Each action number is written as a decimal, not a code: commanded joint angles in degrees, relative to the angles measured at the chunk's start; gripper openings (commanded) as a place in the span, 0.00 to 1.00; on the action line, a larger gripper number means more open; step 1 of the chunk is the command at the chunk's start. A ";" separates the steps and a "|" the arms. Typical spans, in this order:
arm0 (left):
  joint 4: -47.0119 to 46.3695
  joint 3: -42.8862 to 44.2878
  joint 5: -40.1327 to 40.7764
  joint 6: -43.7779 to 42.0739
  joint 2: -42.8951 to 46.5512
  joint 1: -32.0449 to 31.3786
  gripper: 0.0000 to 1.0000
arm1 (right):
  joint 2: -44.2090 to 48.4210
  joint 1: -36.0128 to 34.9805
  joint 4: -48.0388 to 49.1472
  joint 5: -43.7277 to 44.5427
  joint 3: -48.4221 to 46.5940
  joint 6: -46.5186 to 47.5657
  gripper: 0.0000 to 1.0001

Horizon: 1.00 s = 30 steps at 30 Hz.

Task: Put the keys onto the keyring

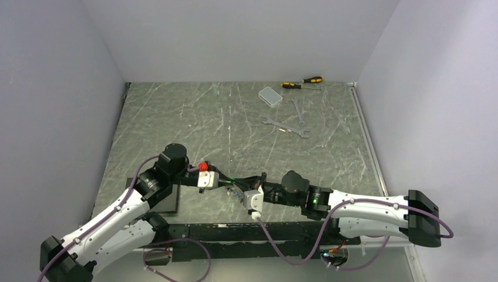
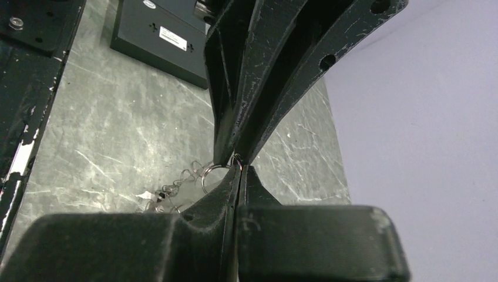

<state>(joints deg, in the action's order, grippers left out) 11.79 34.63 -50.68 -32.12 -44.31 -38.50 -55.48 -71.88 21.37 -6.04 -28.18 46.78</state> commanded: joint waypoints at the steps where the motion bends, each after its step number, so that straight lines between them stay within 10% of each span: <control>1: -1.67 1.70 -0.12 0.08 -0.68 -0.25 0.14 | 1.17 -0.24 6.84 -1.50 -0.21 -1.21 0.00; 5: -1.99 1.67 -0.51 0.04 -0.77 -0.26 0.00 | 0.67 -0.28 6.76 -2.10 -0.25 -1.55 0.00; 17: -1.43 2.09 -1.32 0.37 -0.35 -0.25 0.00 | -0.06 -0.28 5.81 -0.80 0.02 -2.78 0.01; 30: -5.54 2.02 2.29 6.42 -1.40 -0.20 0.00 | 8.31 -0.28 2.15 1.32 3.30 -10.25 0.44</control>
<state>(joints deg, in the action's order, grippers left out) 10.98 34.63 -49.19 -29.15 -45.04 -38.50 -51.22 -71.83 22.74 -5.76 -25.82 40.86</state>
